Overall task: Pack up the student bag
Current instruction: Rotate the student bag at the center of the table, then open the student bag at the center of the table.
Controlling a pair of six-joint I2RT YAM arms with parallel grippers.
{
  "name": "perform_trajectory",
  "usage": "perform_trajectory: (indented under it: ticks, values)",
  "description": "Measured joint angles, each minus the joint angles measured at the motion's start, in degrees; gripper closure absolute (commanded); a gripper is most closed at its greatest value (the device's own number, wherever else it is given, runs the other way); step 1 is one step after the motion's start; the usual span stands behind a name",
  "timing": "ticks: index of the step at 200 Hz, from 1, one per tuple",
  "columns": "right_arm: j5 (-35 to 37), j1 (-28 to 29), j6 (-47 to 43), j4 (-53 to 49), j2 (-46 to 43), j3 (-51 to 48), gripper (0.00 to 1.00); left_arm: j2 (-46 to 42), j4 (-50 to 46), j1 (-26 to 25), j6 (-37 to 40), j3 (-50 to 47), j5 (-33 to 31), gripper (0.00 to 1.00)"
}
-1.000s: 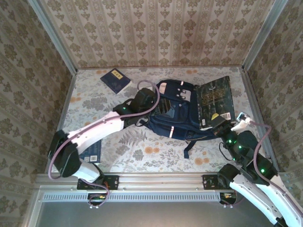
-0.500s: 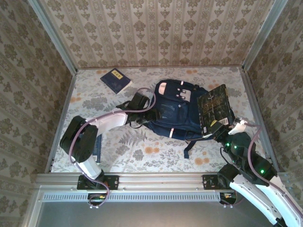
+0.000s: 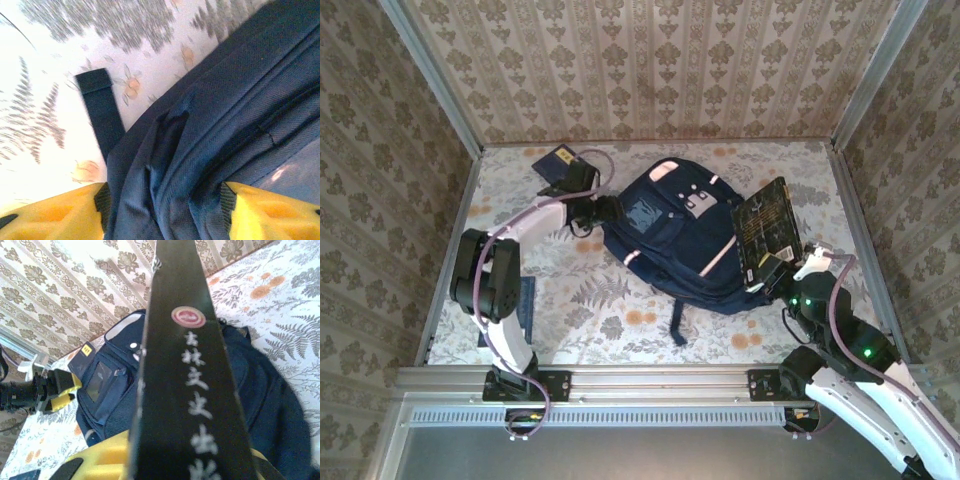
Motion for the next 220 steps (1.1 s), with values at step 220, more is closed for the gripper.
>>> perform_trajectory:
  ticks: [220]
  values:
    - [10.19, 0.0, -2.8, -15.91, -3.82, 7.26, 1.0, 15.3, -5.44, -31.67, 12.5, 21.59, 19.74, 0.43]
